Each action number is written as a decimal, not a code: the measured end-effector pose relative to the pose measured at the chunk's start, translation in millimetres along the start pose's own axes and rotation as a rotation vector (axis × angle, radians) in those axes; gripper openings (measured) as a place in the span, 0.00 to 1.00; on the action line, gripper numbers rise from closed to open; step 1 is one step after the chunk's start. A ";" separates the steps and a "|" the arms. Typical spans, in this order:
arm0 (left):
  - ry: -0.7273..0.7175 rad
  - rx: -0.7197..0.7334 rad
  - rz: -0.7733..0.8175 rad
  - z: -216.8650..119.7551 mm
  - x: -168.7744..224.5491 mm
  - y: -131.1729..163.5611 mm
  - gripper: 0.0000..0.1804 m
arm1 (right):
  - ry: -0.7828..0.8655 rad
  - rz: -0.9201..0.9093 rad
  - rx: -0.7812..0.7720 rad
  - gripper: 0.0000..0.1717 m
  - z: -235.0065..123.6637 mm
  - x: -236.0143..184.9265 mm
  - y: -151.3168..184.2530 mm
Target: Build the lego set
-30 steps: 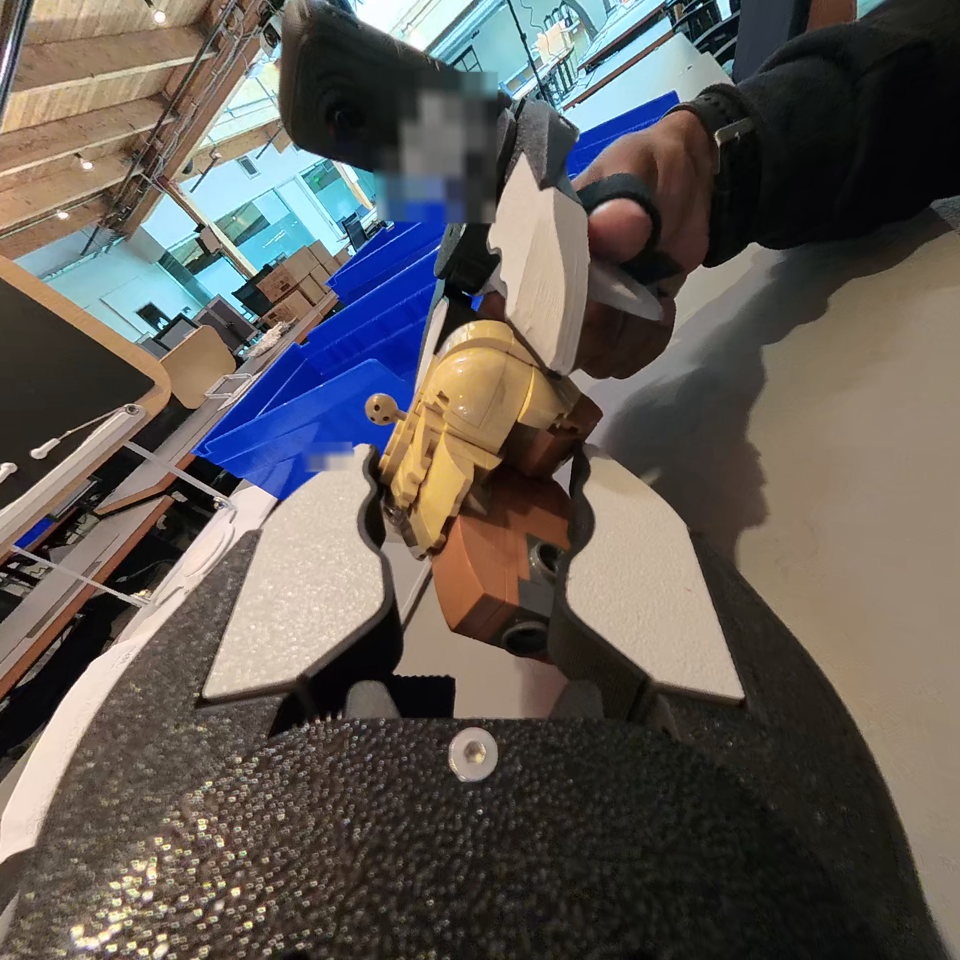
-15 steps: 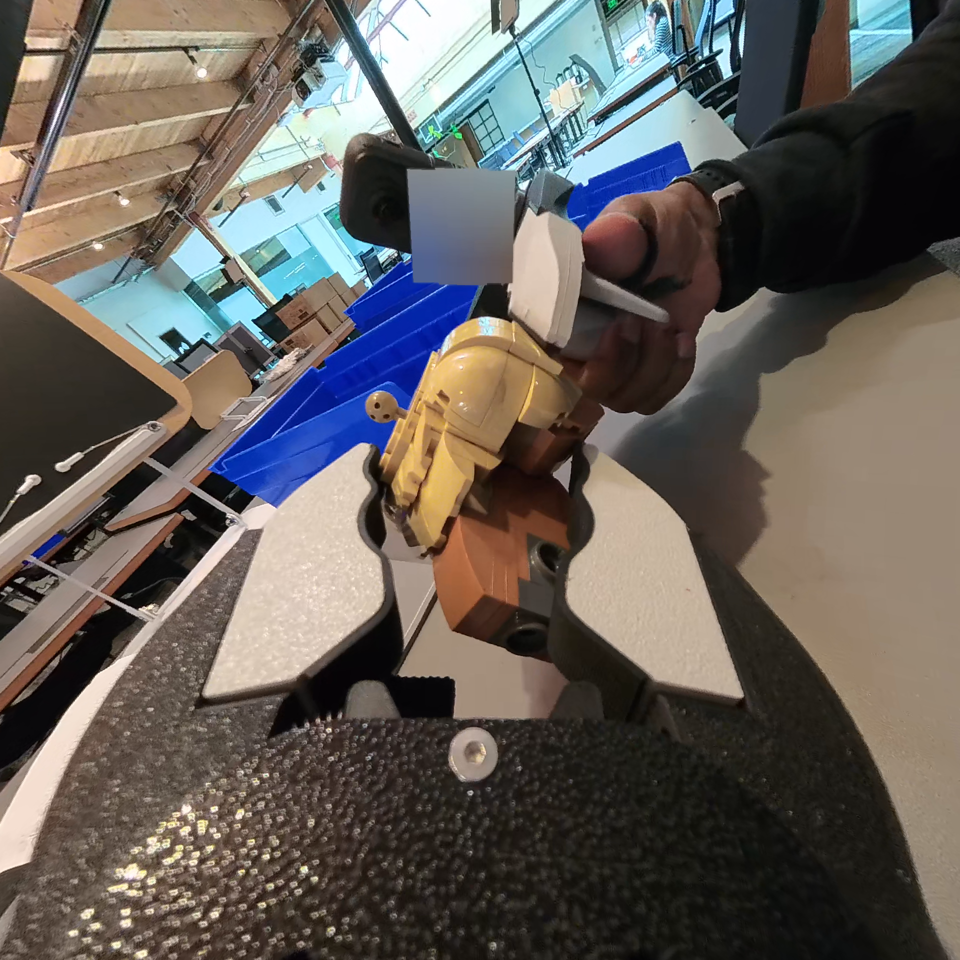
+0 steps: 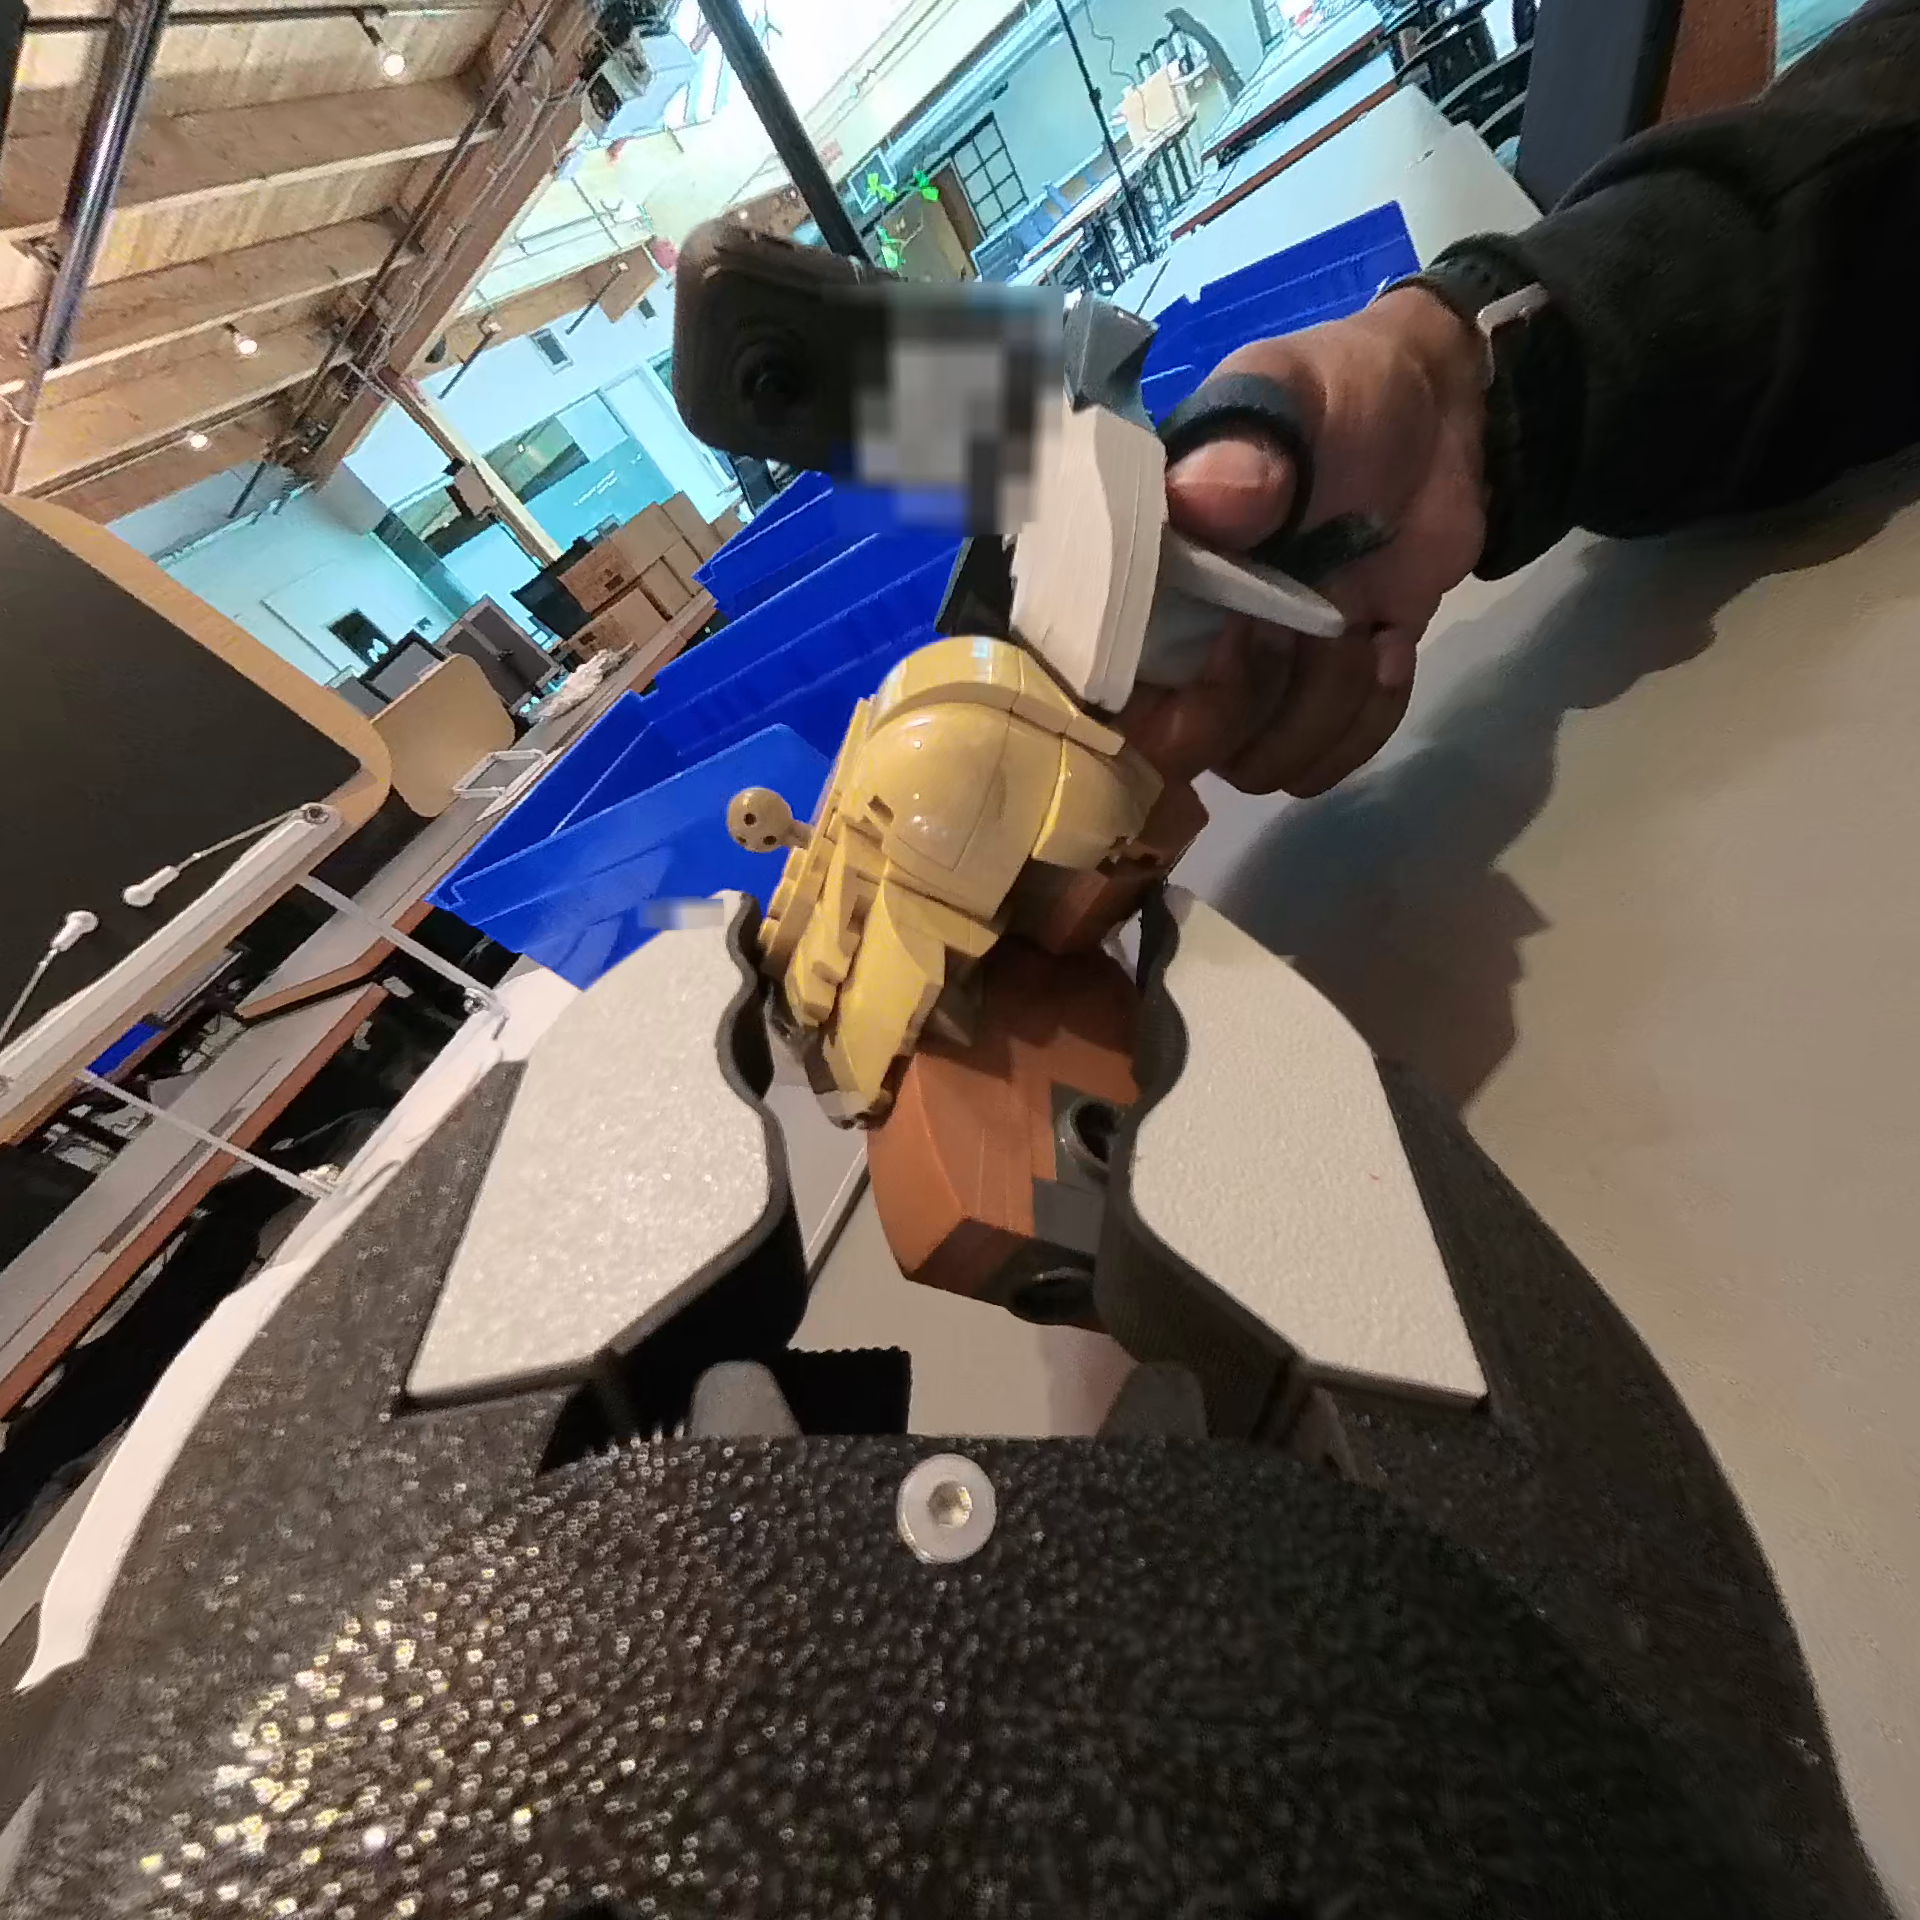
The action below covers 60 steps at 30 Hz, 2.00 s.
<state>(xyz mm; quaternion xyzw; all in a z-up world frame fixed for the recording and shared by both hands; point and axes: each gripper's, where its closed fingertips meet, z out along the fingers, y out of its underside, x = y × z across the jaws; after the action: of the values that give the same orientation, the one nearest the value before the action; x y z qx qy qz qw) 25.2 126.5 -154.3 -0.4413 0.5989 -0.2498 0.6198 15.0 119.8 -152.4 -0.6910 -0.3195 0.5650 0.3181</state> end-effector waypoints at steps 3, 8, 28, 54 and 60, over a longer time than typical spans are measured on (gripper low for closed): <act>0.001 0.002 -0.022 0.7 -1.4 0.4 0.38 | 0.000 0.017 0.013 0.46 -0.3 0.8 -1.7; -0.001 -0.012 -0.024 2.5 -3.2 3.0 0.38 | 0.003 0.038 0.035 0.47 -0.3 3.7 -3.0; 0.030 -0.077 -0.016 5.9 3.5 16.0 0.38 | 0.009 0.056 -0.003 0.46 1.3 13.1 8.5; 0.069 -0.065 0.015 5.7 7.6 18.5 0.38 | -0.043 0.086 0.016 0.46 2.8 12.7 10.1; 0.064 -0.066 0.014 6.0 7.1 18.2 0.38 | -0.037 0.085 0.016 0.46 2.7 12.7 9.7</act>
<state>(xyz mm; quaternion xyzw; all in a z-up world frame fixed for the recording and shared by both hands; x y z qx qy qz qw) 28.1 131.0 -174.1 -0.4491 0.6296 -0.2396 0.5870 15.1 124.5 -167.9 -0.6909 -0.2913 0.5930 0.2934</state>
